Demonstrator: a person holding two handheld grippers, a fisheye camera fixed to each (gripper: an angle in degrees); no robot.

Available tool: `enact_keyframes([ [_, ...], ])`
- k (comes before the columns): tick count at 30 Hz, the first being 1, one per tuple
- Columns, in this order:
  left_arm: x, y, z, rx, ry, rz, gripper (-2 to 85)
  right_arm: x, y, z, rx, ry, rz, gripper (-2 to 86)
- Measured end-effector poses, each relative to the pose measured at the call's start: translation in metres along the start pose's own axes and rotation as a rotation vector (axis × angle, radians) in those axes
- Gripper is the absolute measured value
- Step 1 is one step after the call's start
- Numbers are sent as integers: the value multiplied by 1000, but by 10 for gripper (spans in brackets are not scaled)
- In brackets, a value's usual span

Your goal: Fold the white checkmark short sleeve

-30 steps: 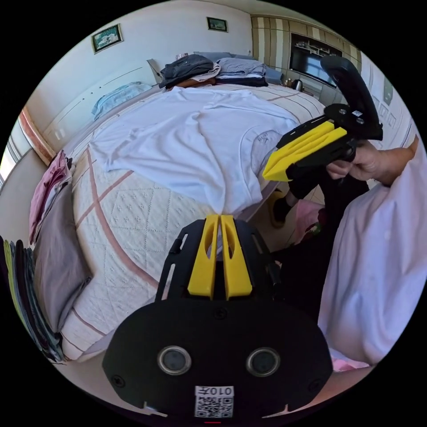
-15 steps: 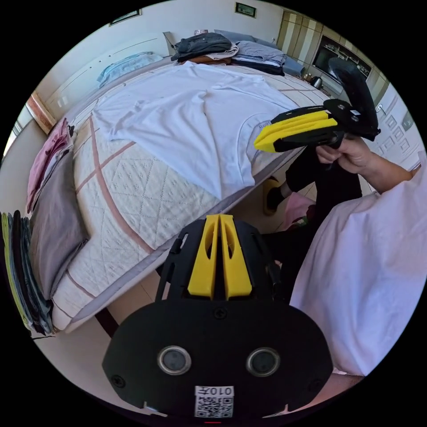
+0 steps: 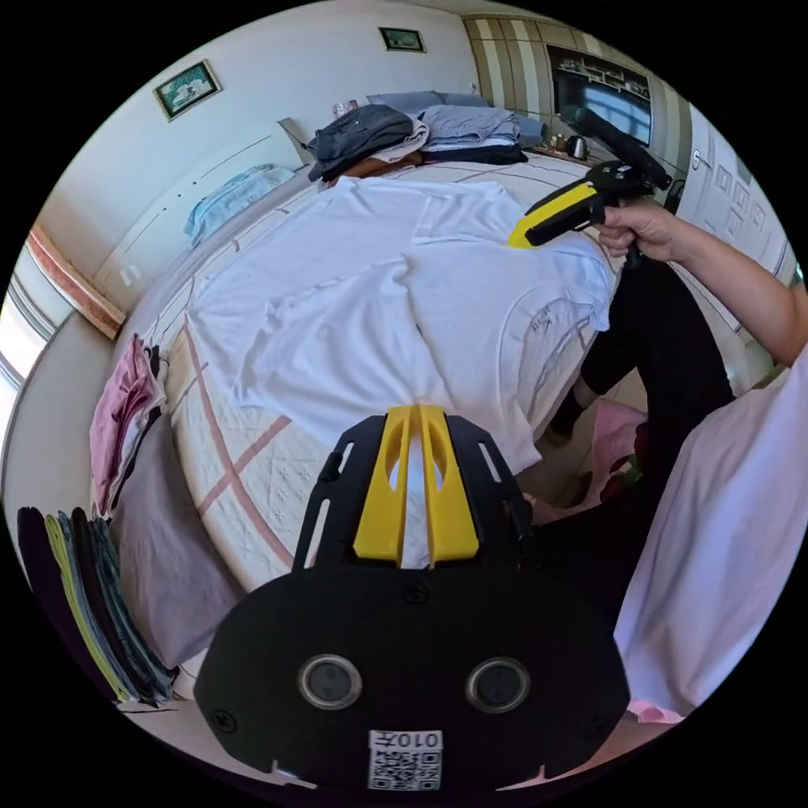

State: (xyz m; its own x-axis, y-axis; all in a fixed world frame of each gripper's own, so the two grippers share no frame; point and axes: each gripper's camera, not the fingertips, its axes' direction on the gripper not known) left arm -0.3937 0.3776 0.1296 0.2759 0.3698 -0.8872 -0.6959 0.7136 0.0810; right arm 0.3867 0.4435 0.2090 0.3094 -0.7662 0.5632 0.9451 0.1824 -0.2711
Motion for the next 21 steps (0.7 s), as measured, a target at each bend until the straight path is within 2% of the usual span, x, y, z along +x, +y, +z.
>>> enact_keyframes([
  [2,12,7,-12,44,-27,46,31,-14,19,-28,88,22,-93,60],
  [4,38,25,-29,136,-158,136,45,-29,41,-42,135,63,-183,64],
  [7,72,44,-18,71,-261,285,59,-53,82,-36,50,151,-330,68],
  [10,100,55,-1,8,-247,387,68,-71,111,-33,-23,205,-417,74],
  [13,125,58,7,23,-240,437,75,-90,126,-33,-35,248,-478,81],
  [21,163,58,33,26,-184,411,84,-130,139,-4,-20,440,-636,79],
])
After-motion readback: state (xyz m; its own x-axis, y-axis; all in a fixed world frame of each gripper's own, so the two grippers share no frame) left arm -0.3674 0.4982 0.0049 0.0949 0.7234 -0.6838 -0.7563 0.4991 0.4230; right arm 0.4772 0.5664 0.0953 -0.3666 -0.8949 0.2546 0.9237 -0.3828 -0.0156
